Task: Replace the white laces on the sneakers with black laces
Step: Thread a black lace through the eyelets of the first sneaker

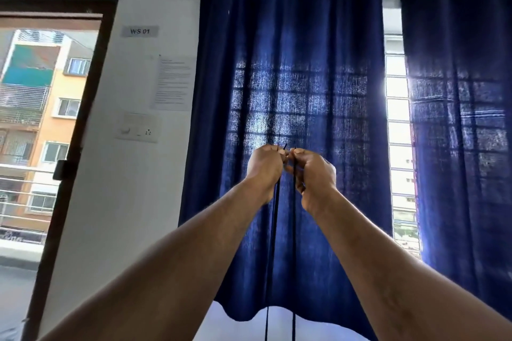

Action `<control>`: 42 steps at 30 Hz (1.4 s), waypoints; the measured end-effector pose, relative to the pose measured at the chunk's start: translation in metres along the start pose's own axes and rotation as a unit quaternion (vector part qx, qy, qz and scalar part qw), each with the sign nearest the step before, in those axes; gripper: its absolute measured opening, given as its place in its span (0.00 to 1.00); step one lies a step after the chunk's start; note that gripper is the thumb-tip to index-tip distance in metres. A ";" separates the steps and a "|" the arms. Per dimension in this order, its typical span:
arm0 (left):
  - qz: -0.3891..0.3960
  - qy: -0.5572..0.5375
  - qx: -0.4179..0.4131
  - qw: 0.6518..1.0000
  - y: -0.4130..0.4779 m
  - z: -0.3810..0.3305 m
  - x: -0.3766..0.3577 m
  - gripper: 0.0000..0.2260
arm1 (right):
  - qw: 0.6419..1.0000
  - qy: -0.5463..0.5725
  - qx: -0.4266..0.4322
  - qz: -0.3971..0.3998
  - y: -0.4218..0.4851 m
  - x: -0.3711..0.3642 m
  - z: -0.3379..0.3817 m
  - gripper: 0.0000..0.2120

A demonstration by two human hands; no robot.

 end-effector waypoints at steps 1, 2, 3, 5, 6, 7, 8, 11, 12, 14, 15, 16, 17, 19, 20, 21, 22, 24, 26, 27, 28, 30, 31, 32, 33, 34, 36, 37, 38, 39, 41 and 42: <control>-0.005 -0.004 -0.002 1.000 0.000 0.000 0.000 0.11 | 1.000 0.004 -0.001 0.000 -0.001 -0.002 -0.001 0.07; -0.010 -0.009 -0.003 1.000 0.000 0.000 0.001 0.11 | 1.000 0.006 -0.003 -0.001 -0.003 -0.004 -0.002 0.07; -0.015 -0.010 -0.005 1.000 0.000 0.000 0.002 0.10 | 1.000 0.005 -0.004 -0.003 -0.003 -0.005 -0.002 0.07; -0.024 -0.005 -0.008 1.000 0.000 0.002 0.004 0.09 | 1.000 0.010 -0.004 -0.007 -0.003 -0.009 -0.004 0.08; -0.027 -0.004 -0.011 1.000 0.001 0.004 0.006 0.09 | 1.000 0.016 -0.003 -0.010 -0.003 -0.010 -0.005 0.08; -0.031 -0.001 -0.015 0.999 0.001 0.005 0.007 0.08 | 1.000 0.021 -0.002 -0.013 -0.003 -0.011 -0.005 0.08; -0.034 0.001 -0.017 0.999 0.001 0.007 0.008 0.07 | 1.000 0.022 -0.002 -0.016 -0.003 -0.011 -0.005 0.07; -0.041 -0.004 -0.017 0.999 0.003 0.009 0.012 0.06 | 1.000 0.026 -0.003 -0.016 -0.004 -0.013 -0.006 0.07; -0.042 -0.008 -0.015 0.999 0.003 0.009 0.013 0.06 | 1.000 0.024 -0.003 -0.017 -0.005 -0.014 -0.007 0.07; -0.048 -0.010 -0.016 0.999 0.005 0.009 0.015 0.06 | 1.000 0.019 -0.004 -0.014 -0.007 -0.015 -0.007 0.07; -0.051 -0.008 -0.017 0.999 0.005 0.009 0.015 0.06 | 1.000 0.021 -0.004 -0.011 -0.007 -0.016 -0.008 0.07; -0.054 -0.005 -0.019 0.998 0.006 0.009 0.015 0.07 | 1.000 0.024 -0.004 -0.011 -0.007 -0.016 -0.008 0.08; -0.055 -0.004 -0.019 0.998 0.006 0.008 0.016 0.07 | 1.000 0.025 -0.005 -0.013 -0.007 -0.017 -0.009 0.08; -0.059 -0.004 -0.019 0.998 0.007 0.009 0.017 0.08 | 1.000 0.025 -0.007 -0.015 -0.007 -0.019 -0.010 0.08; -0.061 -0.005 -0.019 0.998 0.008 0.008 0.017 0.08 | 1.000 0.027 -0.007 -0.014 -0.007 -0.020 -0.010 0.07; -0.062 -0.004 -0.019 0.998 0.008 0.008 0.018 0.08 | 0.999 0.029 -0.007 -0.013 -0.007 -0.021 -0.010 0.07; -0.063 -0.005 -0.019 0.998 0.008 0.009 0.018 0.08 | 1.000 0.027 -0.006 -0.012 -0.007 -0.022 -0.010 0.07; -0.064 -0.006 -0.018 0.998 0.009 0.009 0.019 0.08 | 1.000 0.016 -0.006 -0.013 -0.006 -0.024 -0.011 0.07; -0.064 -0.007 -0.017 0.998 0.010 0.009 0.021 0.08 | 1.000 0.011 -0.005 -0.013 -0.006 -0.025 -0.012 0.07; -0.063 -0.006 -0.018 0.998 0.010 0.009 0.021 0.08 | 1.000 0.012 -0.005 -0.013 -0.006 -0.026 -0.012 0.07; -0.063 -0.004 -0.018 0.998 0.011 0.009 0.022 0.08 | 1.000 0.012 -0.005 -0.013 -0.006 -0.027 -0.012 0.06; -0.059 -0.004 -0.016 0.998 0.012 0.009 0.023 0.08 | 1.000 0.012 -0.007 -0.012 -0.007 -0.028 -0.012 0.06; -0.057 -0.004 -0.015 0.998 0.012 0.009 0.024 0.07 | 1.000 0.013 -0.007 -0.012 -0.008 -0.028 -0.012 0.07; -0.056 -0.003 -0.015 0.998 0.012 0.009 0.024 0.07 | 1.000 0.014 -0.008 -0.011 -0.008 -0.028 -0.011 0.07; -0.057 -0.002 -0.015 0.998 0.012 0.009 0.025 0.07 | 1.000 0.014 -0.008 -0.009 -0.009 -0.029 -0.011 0.07; -0.058 -0.002 -0.015 0.998 0.013 0.010 0.025 0.07 | 1.000 0.014 -0.009 -0.007 -0.009 -0.029 -0.011 0.07; -0.059 -0.001 -0.014 0.998 0.014 0.010 0.026 0.07 | 1.000 0.012 -0.012 -0.006 -0.009 -0.029 -0.011 0.07; -0.058 0.000 -0.014 0.998 0.014 0.011 0.026 0.07 | 1.000 0.011 -0.013 -0.007 -0.009 -0.029 -0.011 0.07; -0.058 0.000 -0.014 0.998 0.014 0.011 0.026 0.07 | 1.000 0.010 -0.013 -0.007 -0.009 -0.029 -0.012 0.07; -0.058 0.001 -0.015 0.998 0.014 0.011 0.026 0.07 | 1.000 0.008 -0.013 -0.007 -0.009 -0.029 -0.012 0.07; -0.057 0.003 -0.019 0.998 0.013 0.010 0.027 0.07 | 1.000 0.006 -0.011 -0.006 -0.009 -0.029 -0.012 0.07; -0.055 0.006 -0.022 0.998 0.013 0.009 0.027 0.07 | 1.000 0.004 -0.008 -0.005 -0.009 -0.029 -0.012 0.06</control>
Point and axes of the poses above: each hand's wrist, its own y-axis towards the middle knuckle, its own x-axis out of the back of the hand, z = x × y, the point moved 3 cm from there along y, towards the middle knuckle, and after that the axes turned 2 degrees about -y, right-handed, at the moved point
